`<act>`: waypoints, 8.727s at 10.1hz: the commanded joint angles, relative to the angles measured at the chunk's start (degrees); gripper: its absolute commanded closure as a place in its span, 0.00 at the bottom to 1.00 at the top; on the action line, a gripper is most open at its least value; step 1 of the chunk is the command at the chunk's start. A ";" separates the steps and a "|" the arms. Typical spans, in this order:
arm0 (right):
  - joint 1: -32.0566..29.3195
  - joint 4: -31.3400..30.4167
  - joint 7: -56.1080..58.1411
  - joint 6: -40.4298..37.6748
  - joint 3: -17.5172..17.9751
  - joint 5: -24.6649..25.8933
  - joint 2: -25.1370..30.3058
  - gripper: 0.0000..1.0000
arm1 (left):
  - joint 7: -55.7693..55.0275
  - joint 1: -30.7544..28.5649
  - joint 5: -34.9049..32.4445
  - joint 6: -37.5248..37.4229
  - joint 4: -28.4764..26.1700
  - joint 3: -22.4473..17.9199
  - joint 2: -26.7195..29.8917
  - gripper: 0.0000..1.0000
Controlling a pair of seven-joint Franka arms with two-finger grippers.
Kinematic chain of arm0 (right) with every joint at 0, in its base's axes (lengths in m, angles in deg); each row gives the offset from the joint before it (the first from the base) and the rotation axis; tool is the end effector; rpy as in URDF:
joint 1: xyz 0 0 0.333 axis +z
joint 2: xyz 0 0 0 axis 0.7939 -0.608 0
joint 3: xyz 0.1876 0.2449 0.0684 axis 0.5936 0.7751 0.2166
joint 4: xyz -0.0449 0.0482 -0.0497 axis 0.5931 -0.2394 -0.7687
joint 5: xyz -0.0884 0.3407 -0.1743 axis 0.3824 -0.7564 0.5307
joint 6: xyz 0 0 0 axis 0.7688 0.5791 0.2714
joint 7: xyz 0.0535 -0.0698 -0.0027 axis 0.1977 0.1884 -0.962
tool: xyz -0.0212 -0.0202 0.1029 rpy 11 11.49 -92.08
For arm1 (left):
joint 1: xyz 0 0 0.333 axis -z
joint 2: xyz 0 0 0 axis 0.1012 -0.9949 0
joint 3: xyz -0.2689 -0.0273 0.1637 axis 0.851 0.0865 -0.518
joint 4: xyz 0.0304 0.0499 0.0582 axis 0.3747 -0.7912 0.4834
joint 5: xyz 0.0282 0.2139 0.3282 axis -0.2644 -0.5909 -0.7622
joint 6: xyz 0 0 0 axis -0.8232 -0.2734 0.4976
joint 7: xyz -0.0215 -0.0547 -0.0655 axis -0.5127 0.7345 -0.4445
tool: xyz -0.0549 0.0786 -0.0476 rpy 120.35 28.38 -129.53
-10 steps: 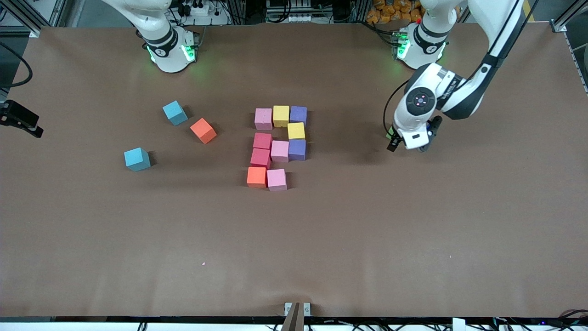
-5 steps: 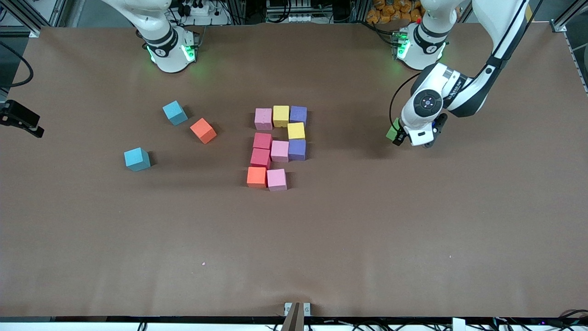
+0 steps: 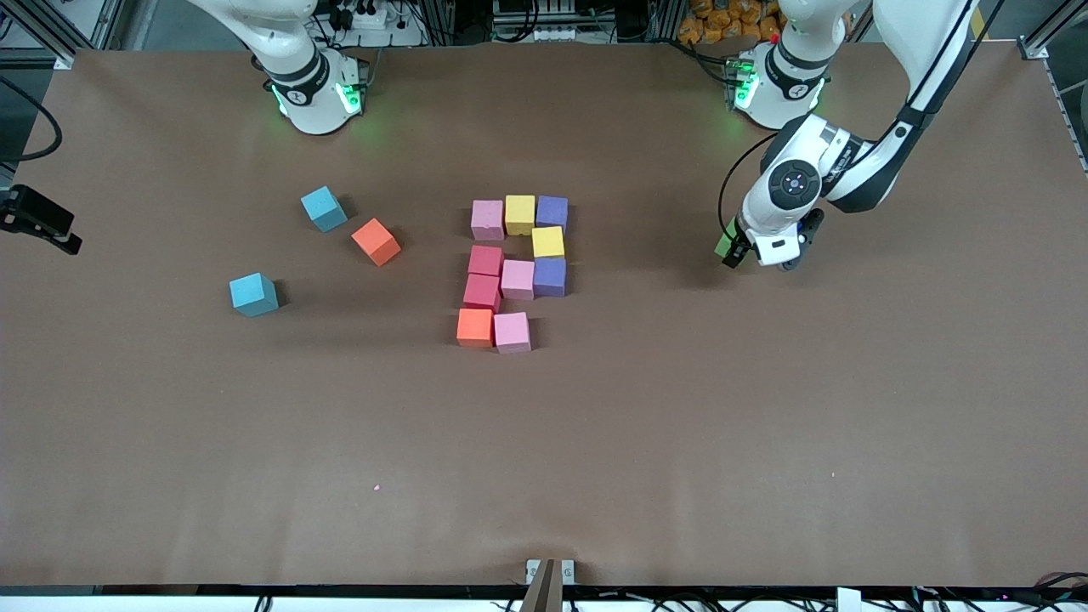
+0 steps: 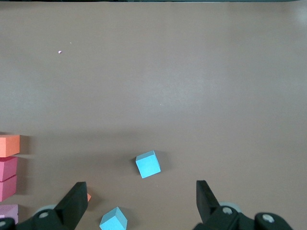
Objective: Form number 2 with 11 blocks
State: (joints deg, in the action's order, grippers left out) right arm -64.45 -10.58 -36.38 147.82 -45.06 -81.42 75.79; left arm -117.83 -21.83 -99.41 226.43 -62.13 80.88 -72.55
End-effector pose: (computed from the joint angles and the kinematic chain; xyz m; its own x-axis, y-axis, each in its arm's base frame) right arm 0.5672 -0.0551 0.6425 0.9964 -0.0148 0.0837 -0.0184 -0.9989 0.0432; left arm 0.3985 -0.1538 0.1930 0.5104 0.8597 -0.0192 0.8299 -0.4983 -0.2508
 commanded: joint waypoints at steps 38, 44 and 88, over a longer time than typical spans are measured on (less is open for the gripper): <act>0.29 0.92 0.35 -0.54 -0.03 0.65 -0.15 0.00 | -31.54 57.16 9.77 -13.07 77.19 -28.19 -41.88 1.00; 0.29 0.92 0.26 -0.54 -0.03 0.65 -0.15 0.00 | -31.89 58.22 9.86 -12.45 77.19 -29.51 -42.94 1.00; 1.44 1.00 0.17 -1.33 -0.20 -1.64 -1.11 0.00 | 88.87 33.43 18.29 -52.35 56.45 -43.05 17.09 0.00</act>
State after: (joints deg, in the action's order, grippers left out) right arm -63.10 -10.24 -36.34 146.53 -45.20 -82.46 74.85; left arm -30.20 10.69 -81.88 175.21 -6.50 38.67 -55.57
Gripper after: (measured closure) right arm 0.000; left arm 0.000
